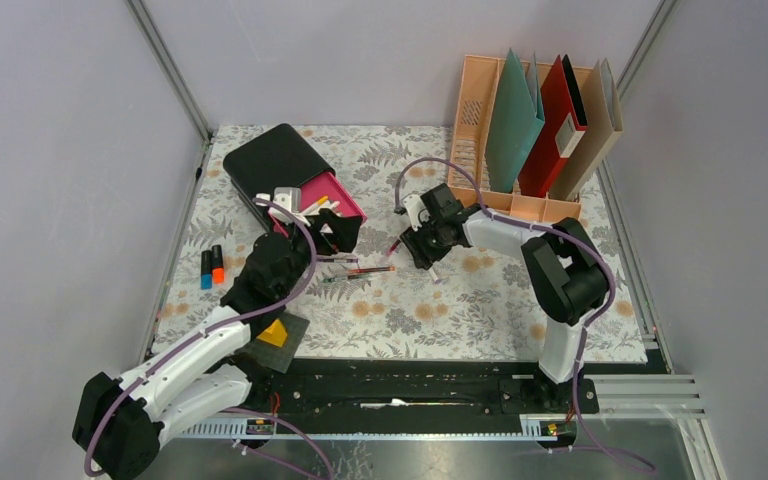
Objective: Organize the desk
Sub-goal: Pick up the stationery from the center of the board.
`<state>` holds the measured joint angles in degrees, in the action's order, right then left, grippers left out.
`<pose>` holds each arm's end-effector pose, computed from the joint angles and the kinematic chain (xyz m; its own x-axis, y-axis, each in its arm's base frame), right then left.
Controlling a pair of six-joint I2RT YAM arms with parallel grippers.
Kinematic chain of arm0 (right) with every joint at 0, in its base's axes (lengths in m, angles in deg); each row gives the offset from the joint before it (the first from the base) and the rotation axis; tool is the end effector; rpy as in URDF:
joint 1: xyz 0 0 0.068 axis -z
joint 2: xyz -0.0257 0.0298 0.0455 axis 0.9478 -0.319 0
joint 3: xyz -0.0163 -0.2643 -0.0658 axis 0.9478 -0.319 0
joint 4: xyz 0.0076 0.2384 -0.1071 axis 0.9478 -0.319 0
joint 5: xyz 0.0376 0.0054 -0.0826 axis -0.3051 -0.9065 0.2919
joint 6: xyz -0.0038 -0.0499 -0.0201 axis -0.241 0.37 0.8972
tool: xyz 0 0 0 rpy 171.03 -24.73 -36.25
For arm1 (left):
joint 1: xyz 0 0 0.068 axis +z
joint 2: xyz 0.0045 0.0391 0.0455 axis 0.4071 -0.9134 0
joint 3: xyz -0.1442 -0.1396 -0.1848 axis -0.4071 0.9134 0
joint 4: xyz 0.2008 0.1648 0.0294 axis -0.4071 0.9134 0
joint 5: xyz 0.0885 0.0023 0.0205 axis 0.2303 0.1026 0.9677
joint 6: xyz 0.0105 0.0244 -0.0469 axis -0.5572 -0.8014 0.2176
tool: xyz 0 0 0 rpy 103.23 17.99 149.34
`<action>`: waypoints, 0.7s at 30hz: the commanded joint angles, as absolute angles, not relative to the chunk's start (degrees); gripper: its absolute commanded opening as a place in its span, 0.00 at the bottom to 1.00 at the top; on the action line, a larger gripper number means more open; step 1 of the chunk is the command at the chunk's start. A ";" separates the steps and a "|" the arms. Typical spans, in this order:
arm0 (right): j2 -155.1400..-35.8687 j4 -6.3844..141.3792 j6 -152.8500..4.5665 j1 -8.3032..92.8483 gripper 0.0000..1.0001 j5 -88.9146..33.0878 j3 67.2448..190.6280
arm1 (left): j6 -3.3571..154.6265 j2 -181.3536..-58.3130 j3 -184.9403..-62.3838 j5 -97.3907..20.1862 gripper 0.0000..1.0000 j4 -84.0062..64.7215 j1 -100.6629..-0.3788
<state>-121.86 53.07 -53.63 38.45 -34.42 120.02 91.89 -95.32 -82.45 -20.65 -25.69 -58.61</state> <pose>0.3184 0.2166 0.1613 -0.5217 -0.6117 -0.5947 -0.7888 0.6114 0.0630 0.1789 -0.1162 0.2878 -0.2192 -0.4079 -0.8863 0.3605 0.8103 -0.4621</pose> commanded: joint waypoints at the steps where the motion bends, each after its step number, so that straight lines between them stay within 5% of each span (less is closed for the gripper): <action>1: -122.75 52.48 -53.55 37.00 0.55 -26.77 122.74 | 91.21 -93.99 -81.08 -21.74 0.99 -25.51 -58.30; 4: -123.75 52.17 -53.42 36.77 0.45 -25.37 122.97 | 91.43 -93.82 -81.02 -21.84 0.99 -25.53 -58.23; 12: -125.72 50.95 -52.17 36.42 0.38 -22.80 123.79 | 93.43 -94.31 -80.14 -23.90 0.99 -27.84 -58.12; 21: -125.17 50.87 -51.55 36.31 0.07 -22.53 124.14 | 100.39 -98.89 -77.08 -35.16 0.99 -36.08 -55.52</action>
<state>-124.31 52.89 -52.06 36.77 -23.28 122.91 95.85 -96.28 -78.50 -26.72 -28.29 -57.41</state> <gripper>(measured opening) 0.159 0.987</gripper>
